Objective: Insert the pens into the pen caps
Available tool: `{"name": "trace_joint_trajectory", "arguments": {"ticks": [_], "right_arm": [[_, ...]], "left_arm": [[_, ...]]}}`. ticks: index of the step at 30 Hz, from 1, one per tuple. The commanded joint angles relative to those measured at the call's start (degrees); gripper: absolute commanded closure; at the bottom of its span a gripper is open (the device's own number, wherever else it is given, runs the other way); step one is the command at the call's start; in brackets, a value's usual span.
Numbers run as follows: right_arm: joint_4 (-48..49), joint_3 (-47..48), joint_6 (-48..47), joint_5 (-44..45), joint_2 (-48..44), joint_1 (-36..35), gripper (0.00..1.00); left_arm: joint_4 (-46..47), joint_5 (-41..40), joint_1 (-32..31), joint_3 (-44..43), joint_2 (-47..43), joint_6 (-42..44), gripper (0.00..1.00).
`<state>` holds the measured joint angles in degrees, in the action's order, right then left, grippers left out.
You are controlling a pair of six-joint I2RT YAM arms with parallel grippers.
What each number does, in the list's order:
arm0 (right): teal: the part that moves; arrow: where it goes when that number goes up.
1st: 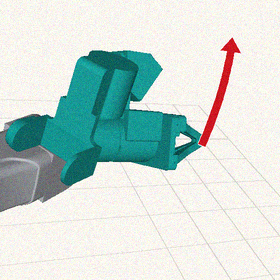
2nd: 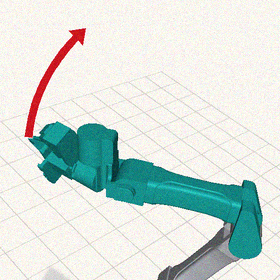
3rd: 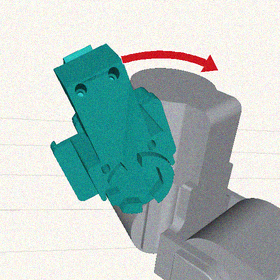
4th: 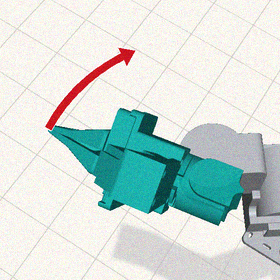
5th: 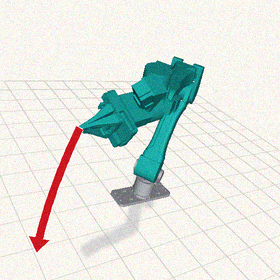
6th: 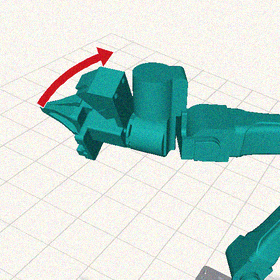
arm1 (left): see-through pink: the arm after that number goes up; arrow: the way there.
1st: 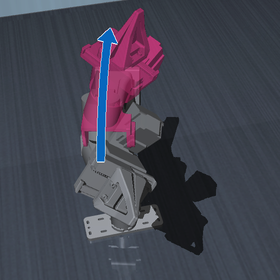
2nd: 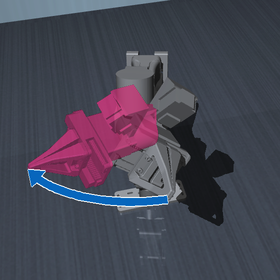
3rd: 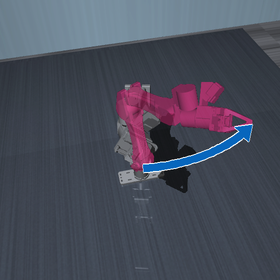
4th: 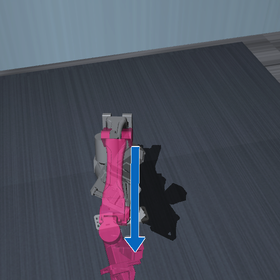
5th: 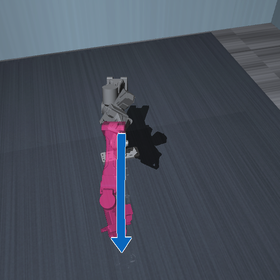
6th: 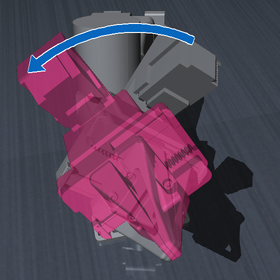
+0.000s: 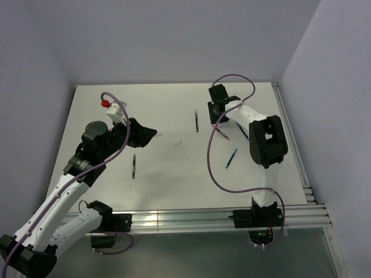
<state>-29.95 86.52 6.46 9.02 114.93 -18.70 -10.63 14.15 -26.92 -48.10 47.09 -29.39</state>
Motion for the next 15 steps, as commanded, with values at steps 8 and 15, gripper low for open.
{"name": "trace_joint_trajectory", "arguments": {"ticks": [8, 15], "right_arm": [[2.6, -0.3, -2.0, -1.1, 2.7, 0.5, 0.59], [2.3, -0.4, -2.3, -1.9, 2.9, 0.7, 0.63]], "left_arm": [[1.6, 1.2, 0.2, -1.0, 0.2, 0.4, 0.40], [1.6, 1.3, 0.3, -1.0, 0.9, 0.4, 0.40]]}}
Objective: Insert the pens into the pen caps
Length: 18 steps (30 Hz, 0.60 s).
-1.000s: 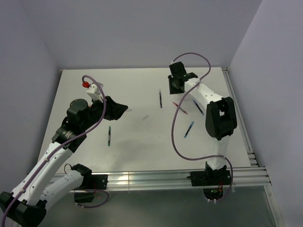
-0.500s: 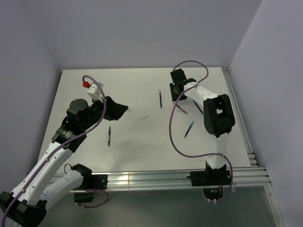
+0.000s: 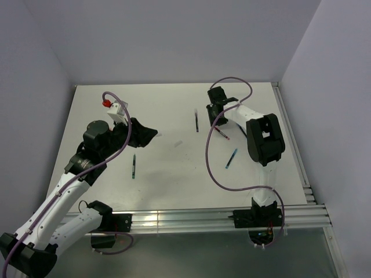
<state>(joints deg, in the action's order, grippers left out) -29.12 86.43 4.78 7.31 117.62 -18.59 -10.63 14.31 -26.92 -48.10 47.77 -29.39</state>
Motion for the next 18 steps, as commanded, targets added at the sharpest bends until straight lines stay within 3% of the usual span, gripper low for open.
{"name": "trace_joint_trajectory", "arguments": {"ticks": [1, 18], "right_arm": [[0.9, 0.0, -0.7, -0.5, 0.3, 0.6, 0.62], [-3.4, 1.9, -0.9, -1.9, 2.3, 0.3, 0.63]], "left_arm": [[1.7, 1.3, 0.2, -1.1, 0.3, 0.3, 0.40], [1.7, 1.5, 0.3, -0.9, 0.8, 0.3, 0.40]]}}
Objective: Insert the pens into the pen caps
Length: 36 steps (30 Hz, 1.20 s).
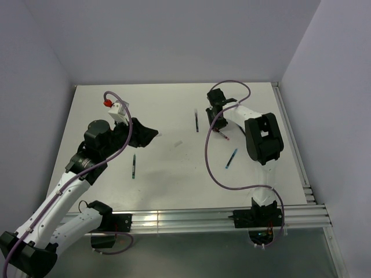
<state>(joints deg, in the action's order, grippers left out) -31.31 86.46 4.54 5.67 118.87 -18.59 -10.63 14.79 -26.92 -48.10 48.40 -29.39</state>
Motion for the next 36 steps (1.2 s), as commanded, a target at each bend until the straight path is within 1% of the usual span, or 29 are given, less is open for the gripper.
{"name": "trace_joint_trajectory", "arguments": {"ticks": [1, 7, 10, 13, 14, 15, 17, 21, 23, 24, 25, 27, 28, 29, 30, 32, 33, 34, 35, 36], "right_arm": [[-1.3, 2.0, -0.6, -0.1, 1.0, 0.2, 0.63], [-2.8, 2.8, -0.5, 0.5, 1.6, 0.0, 0.63], [-3.4, 3.5, -0.8, 0.3, 2.2, -0.2, 0.65], [-3.9, 4.0, -0.7, 0.0, 2.7, -0.5, 0.78], [-4.0, 4.0, -0.5, -0.1, 2.7, -0.6, 0.91], [-4.1, 3.9, -0.1, -0.1, 2.5, -0.6, 0.95], [-4.1, 3.5, 0.4, -0.5, 2.0, -0.6, 1.00], [-3.1, 2.1, 3.5, -3.2, -0.5, -0.6, 1.00], [-1.8, 0.1, 5.0, -5.3, -4.2, -0.6, 1.00], [0.0, -0.9, 6.9, -7.9, -5.7, -0.6, 1.00], [1.1, -3.0, 7.8, -9.3, -9.5, -0.6, 1.00], [4.6, -5.3, 10.1, -11.4, -13.7, -1.3, 1.00], [6.1, -7.6, 11.5, -14.0, -18.0, -1.4, 1.00], [7.7, -8.9, 13.8, -16.5, -20.3, -1.9, 1.00], [11.1, -11.6, 15.4, -19.8, -24.8, -2.2, 1.00], [15.2, -14.1, 20.6, -23.7, -28.9, -2.8, 1.00], [19.4, -15.3, 22.7, -25.1, -30.7, -3.7, 1.00], [21.6, -17.2, 24.6, -26.3, -33.8, -4.5, 1.00], [23.4, -17.8, 27.8, -27.9, -35.2, -5.5, 1.00], [25.7, -18.1, 29.2, -27.6, -36.3, -7.6, 1.00]], "left_arm": [[1.7, 1.1, 0.3, -0.9, 0.2, 0.1, 0.40], [1.8, 1.2, 0.2, -0.9, 0.5, 0.0, 0.40], [2.0, 1.3, 0.3, -0.9, 0.7, -0.1, 0.40], [2.3, 1.8, 0.2, -0.7, 1.2, -0.6, 0.40], [2.4, 2.1, 0.2, -0.7, 1.3, -0.8, 0.40], [2.7, 2.4, 0.3, -0.5, 1.4, -1.2, 0.40], [3.2, 3.0, 0.2, -0.4, 1.8, -2.0, 0.40], [4.5, 4.8, 0.3, -0.4, 2.6, -3.5, 0.40], [5.8, 5.6, 0.3, -0.4, 3.0, -4.4, 0.40], [6.5, 6.7, 0.2, -0.3, 3.1, -5.4, 0.40], [8.1, 7.1, 0.3, -0.2, 3.3, -6.0, 0.40], [10.1, 8.1, 0.3, 0.7, 3.5, -8.4, 0.40], [11.7, 9.0, 0.3, 0.9, 3.5, -9.0, 0.40], [13.3, 9.6, 0.3, 1.2, 3.9, -10.2, 0.40], [14.2, 10.2, 0.2, 1.6, 4.1, -10.9, 0.39], [16.4, 11.0, 0.3, 2.0, 4.6, -12.4, 0.39], [17.2, 11.1, 0.3, 2.0, 4.9, -13.0, 0.39], [17.9, 11.6, 0.3, 2.1, 5.0, -13.4, 0.39], [19.1, 12.2, 0.3, 2.3, 5.6, -14.3, 0.39], [19.3, 12.5, 0.3, 2.1, 6.0, -14.6, 0.39]]}}
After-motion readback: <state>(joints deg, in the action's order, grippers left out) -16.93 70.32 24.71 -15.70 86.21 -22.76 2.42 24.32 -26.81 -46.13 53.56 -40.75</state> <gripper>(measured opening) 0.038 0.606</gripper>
